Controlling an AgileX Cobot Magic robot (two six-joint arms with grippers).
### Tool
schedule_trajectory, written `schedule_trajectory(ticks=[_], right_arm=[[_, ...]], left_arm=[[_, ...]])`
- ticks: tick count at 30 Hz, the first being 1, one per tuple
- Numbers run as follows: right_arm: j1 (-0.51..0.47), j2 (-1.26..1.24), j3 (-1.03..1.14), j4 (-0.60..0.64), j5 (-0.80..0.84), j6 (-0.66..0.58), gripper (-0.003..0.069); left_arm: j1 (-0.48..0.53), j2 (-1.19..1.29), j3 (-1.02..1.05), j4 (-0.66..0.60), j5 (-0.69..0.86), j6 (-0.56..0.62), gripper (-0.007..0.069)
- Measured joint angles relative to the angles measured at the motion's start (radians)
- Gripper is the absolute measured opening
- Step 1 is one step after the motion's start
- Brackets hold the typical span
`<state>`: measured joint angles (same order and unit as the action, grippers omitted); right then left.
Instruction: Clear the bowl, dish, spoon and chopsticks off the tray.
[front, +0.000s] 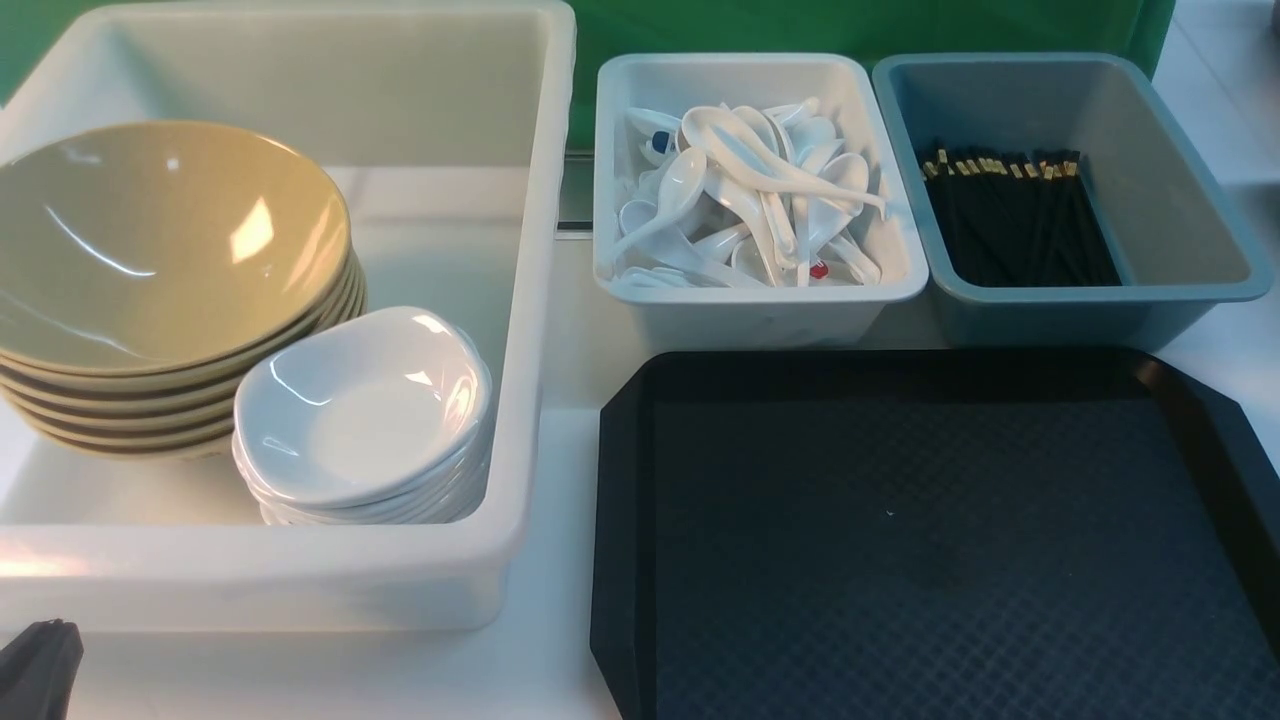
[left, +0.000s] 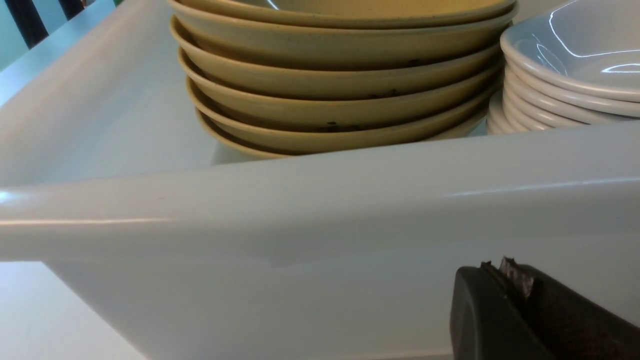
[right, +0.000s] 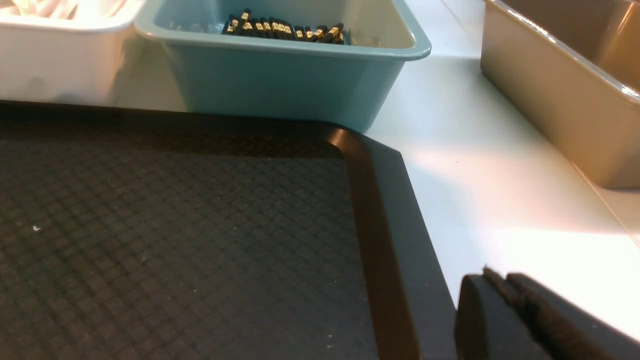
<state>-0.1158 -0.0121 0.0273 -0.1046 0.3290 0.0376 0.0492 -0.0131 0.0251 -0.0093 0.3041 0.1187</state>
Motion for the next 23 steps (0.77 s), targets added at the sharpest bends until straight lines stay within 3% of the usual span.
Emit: schedule_trajectory(ticks=[23], right_arm=[[-0.001,0.0,0.0,0.0,0.0,0.0,0.0098]], left_arm=[[0.0,0.0,0.0,0.002,0.0,0.0,-0.0011]])
